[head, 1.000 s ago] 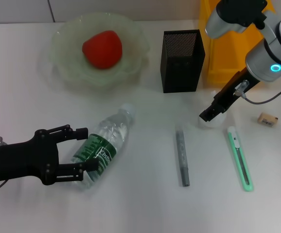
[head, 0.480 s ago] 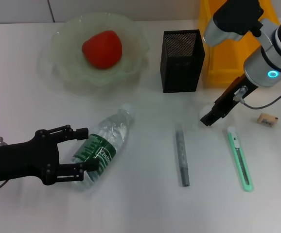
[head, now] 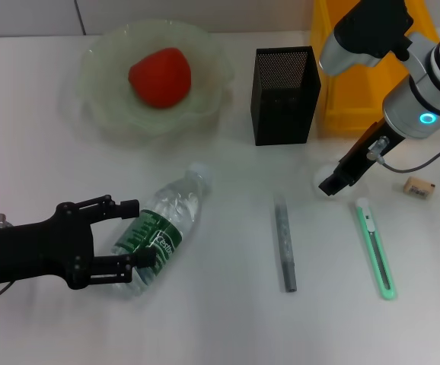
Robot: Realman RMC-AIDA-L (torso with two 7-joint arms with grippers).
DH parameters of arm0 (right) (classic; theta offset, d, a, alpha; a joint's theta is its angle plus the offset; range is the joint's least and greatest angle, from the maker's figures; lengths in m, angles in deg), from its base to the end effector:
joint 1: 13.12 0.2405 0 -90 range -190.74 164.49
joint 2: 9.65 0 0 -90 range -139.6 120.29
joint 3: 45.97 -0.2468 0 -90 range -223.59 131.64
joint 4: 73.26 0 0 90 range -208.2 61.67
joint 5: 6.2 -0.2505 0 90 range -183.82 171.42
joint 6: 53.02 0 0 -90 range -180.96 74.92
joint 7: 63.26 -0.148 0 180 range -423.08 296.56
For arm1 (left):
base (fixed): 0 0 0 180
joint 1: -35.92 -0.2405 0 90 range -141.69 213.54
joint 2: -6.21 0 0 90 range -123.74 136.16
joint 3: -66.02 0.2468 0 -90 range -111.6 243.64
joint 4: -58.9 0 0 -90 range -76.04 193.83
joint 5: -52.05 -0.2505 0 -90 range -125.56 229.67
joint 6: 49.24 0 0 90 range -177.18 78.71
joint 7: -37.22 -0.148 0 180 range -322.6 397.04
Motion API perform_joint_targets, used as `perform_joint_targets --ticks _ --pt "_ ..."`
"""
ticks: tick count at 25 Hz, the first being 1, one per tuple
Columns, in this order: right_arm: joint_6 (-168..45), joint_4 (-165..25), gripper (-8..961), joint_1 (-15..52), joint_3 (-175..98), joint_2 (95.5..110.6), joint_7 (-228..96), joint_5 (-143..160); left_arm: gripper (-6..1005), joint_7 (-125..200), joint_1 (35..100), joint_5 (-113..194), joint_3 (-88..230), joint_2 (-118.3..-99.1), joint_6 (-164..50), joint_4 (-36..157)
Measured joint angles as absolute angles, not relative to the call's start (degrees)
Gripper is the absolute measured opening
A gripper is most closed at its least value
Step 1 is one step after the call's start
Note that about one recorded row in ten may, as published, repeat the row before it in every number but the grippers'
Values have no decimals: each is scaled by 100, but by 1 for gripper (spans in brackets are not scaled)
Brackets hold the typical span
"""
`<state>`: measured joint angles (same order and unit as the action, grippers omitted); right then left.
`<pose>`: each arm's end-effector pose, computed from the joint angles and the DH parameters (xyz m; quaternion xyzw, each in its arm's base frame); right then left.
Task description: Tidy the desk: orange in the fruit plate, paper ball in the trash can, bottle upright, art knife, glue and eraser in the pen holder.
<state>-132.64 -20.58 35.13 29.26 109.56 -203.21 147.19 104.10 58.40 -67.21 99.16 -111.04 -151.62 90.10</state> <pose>0.1780 0.4299 -0.0360 -0.9153 0.2982 -0.2197 0.1585 -0.3247 0.2799 0.0031 -0.9348 -0.2031 -0.2807 0.0786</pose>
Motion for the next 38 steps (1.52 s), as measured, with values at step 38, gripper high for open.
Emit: perform_joint_targets --ticks 38 --pt "-11881 -354 569 2525 1030 10937 -20003 14215 819 10501 5928 -6720 9911 -11094 -15165 9010"
